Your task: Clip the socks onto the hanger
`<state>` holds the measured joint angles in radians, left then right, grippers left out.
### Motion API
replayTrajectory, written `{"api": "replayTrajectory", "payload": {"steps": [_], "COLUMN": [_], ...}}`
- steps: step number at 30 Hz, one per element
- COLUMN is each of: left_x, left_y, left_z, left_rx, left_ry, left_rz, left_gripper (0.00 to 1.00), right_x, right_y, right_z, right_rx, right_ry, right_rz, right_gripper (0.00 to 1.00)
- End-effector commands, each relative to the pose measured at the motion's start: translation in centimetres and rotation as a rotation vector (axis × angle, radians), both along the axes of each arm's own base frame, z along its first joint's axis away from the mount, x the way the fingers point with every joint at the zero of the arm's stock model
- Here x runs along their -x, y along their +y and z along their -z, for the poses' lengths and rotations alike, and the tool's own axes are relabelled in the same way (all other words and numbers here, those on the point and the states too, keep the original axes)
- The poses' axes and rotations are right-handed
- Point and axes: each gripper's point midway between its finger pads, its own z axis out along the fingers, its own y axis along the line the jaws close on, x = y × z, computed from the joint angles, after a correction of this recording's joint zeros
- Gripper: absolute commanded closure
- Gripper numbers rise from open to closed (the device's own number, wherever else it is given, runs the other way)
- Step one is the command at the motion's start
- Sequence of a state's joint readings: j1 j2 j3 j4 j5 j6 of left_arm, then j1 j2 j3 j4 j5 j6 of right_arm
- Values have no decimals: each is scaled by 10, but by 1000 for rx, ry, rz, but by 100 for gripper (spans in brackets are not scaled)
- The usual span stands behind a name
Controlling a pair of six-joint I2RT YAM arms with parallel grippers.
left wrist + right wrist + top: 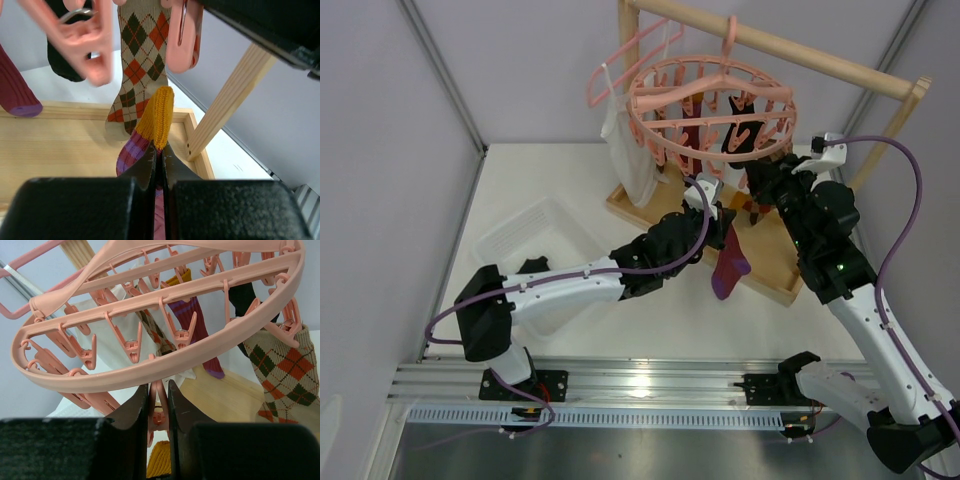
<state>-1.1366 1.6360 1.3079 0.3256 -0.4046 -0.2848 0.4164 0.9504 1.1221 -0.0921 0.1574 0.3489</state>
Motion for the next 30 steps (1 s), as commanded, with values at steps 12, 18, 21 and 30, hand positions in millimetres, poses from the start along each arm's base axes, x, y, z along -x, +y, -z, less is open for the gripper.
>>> {"api": "replayTrajectory", "payload": {"steps": [12,18,21,30], "left_x": [-1,-3,-4,-2], "left_y": [-3,0,1,1], "left_z": [-43,-46,-48,-52], "left_rx": [45,48,51,58], "left_ry": [-82,-91,-96,-104], "left_rz": [-18,-34,-44,-34], "left_gripper": [99,99,99,99], "right_x": [-6,-6,-4,-3], "right_y": [5,9,9,16], "right_z": [-3,-1,-2,0], "right_rx": [-17,-8,-9,7], "right_ry": [-31,-28,-27,-33], "right_rz": [12,-4,-11,-46], "right_gripper": [100,100,100,100]}}
